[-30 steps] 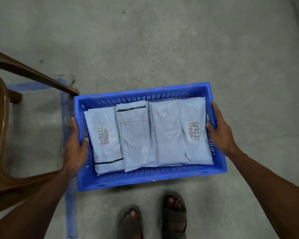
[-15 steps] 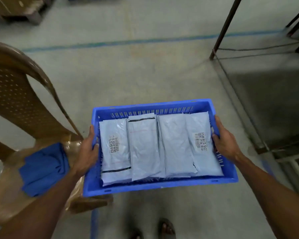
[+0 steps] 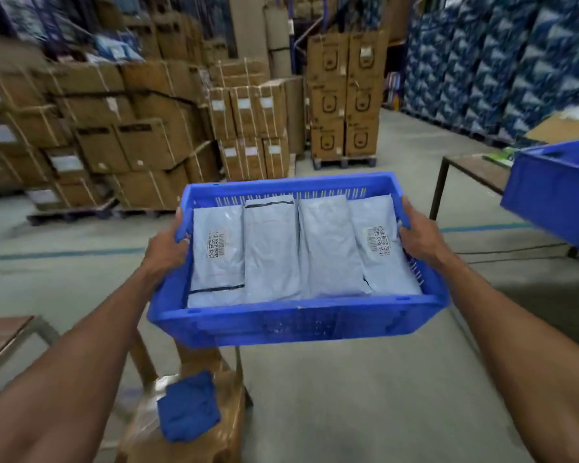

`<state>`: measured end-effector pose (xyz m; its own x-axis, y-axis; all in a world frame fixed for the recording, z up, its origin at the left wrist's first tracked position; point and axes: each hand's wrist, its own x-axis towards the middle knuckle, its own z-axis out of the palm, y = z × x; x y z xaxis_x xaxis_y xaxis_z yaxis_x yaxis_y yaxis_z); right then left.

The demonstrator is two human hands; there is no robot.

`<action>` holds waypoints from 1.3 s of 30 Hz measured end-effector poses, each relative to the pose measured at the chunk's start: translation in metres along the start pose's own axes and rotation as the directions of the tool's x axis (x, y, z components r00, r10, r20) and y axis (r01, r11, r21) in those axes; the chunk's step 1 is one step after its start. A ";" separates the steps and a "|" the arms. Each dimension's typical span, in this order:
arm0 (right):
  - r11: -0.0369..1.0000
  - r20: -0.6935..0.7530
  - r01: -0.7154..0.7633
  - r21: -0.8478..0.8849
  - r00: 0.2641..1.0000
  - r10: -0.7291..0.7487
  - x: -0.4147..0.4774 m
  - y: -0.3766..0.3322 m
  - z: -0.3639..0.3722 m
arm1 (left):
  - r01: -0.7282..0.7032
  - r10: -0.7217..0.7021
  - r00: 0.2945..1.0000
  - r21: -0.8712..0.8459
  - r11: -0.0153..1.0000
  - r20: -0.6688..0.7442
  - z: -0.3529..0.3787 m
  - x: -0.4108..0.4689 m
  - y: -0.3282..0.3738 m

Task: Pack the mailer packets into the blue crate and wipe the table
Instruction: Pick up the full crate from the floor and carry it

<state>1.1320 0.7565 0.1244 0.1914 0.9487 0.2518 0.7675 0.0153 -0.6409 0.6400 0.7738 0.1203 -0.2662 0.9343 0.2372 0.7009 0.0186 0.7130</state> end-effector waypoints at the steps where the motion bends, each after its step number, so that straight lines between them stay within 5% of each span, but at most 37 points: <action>1: 0.999 0.000 0.039 -0.014 0.999 -0.039 0.001 -0.017 -0.010 | 0.009 -0.009 0.999 0.004 1.000 -0.039 -0.025 -0.012 0.009; 13: 0.893 0.248 0.390 0.223 0.864 -0.439 -0.095 -0.209 0.007 | 0.261 -0.241 0.874 -0.010 0.965 -0.421 -0.286 -0.272 -0.028; 20: 0.744 0.390 0.536 0.399 0.635 -0.666 -0.229 -0.339 0.061 | 0.516 -0.418 0.594 -0.073 0.853 -0.688 -0.391 -0.497 -0.044; 32: 0.440 0.440 0.608 0.660 0.162 -0.883 -0.529 -0.524 0.111 | 0.713 -0.494 0.110 -0.277 0.644 -0.863 -0.516 -0.860 -0.053; 39: 0.394 0.457 0.582 0.712 0.042 -0.888 -0.709 -0.593 0.136 | 0.763 -0.491 0.014 -0.308 0.568 -0.871 -0.573 -1.010 -0.082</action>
<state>0.4578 0.1175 0.2276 -0.9535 0.1708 0.2483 -0.0218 0.7827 -0.6220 0.4724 -0.3757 0.1997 -0.9240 -0.3067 0.2282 -0.0091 0.6143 0.7891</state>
